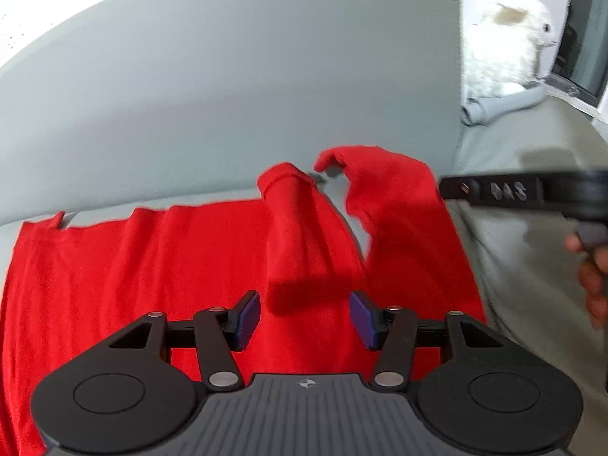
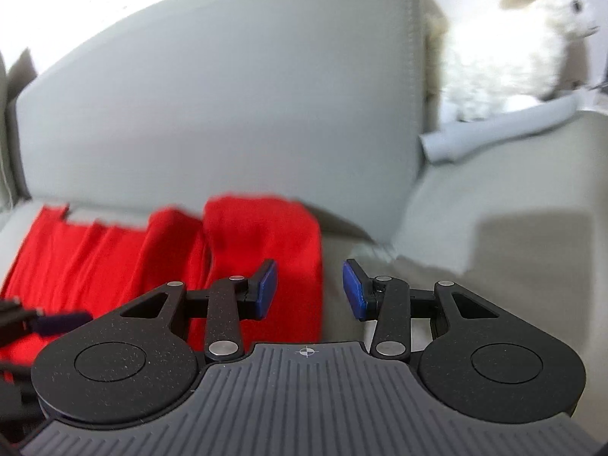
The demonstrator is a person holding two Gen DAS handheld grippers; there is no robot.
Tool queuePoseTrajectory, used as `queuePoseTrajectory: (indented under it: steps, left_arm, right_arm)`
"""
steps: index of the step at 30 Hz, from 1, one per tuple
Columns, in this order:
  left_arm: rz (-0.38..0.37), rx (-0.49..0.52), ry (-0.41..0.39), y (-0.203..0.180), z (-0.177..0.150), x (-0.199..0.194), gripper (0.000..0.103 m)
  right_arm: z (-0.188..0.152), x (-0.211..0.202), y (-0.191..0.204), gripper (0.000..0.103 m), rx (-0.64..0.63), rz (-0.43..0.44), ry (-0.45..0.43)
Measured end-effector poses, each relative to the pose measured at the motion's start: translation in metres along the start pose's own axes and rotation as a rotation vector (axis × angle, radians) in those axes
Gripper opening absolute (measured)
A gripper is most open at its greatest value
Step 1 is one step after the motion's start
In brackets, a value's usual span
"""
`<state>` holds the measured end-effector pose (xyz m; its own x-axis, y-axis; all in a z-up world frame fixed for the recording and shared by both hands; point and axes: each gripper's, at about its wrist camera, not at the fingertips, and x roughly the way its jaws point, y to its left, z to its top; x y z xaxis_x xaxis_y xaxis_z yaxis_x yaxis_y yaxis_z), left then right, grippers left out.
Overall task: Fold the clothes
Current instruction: 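Grasp a red sleeve with the right gripper and lift it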
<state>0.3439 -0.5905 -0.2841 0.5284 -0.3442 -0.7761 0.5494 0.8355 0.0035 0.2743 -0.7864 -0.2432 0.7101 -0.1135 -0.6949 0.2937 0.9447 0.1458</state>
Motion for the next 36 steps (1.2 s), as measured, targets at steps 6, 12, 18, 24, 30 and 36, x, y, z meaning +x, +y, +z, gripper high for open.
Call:
queuePoseTrajectory:
  steps: [6, 12, 18, 24, 30, 36]
  left_arm:
    - [-0.015, 0.02, 0.011, 0.001, 0.002, 0.017, 0.051]
    - [-0.022, 0.043, 0.004, -0.001, 0.0, -0.012, 0.051]
    - [-0.073, 0.11, -0.067, -0.025, 0.001, -0.089, 0.051]
    - [-0.183, 0.203, -0.127, -0.058, -0.008, -0.166, 0.052]
    - [-0.298, 0.302, -0.15, -0.085, -0.029, -0.21, 0.068]
    - [-0.348, 0.355, -0.103, -0.111, -0.058, -0.215, 0.068]
  right_arm:
    - [0.012, 0.032, -0.008, 0.003, 0.04, 0.067, 0.04]
    - [0.014, -0.032, 0.004, 0.003, 0.01, 0.038, -0.062]
    - [0.017, -0.148, 0.009, 0.003, -0.017, -0.169, -0.168]
    - [0.024, -0.281, 0.006, 0.003, -0.046, -0.412, -0.23]
    - [0.01, -0.341, -0.008, 0.003, -0.081, -0.539, -0.247]
    - [0.001, -0.304, -0.053, 0.004, -0.06, -0.565, -0.194]
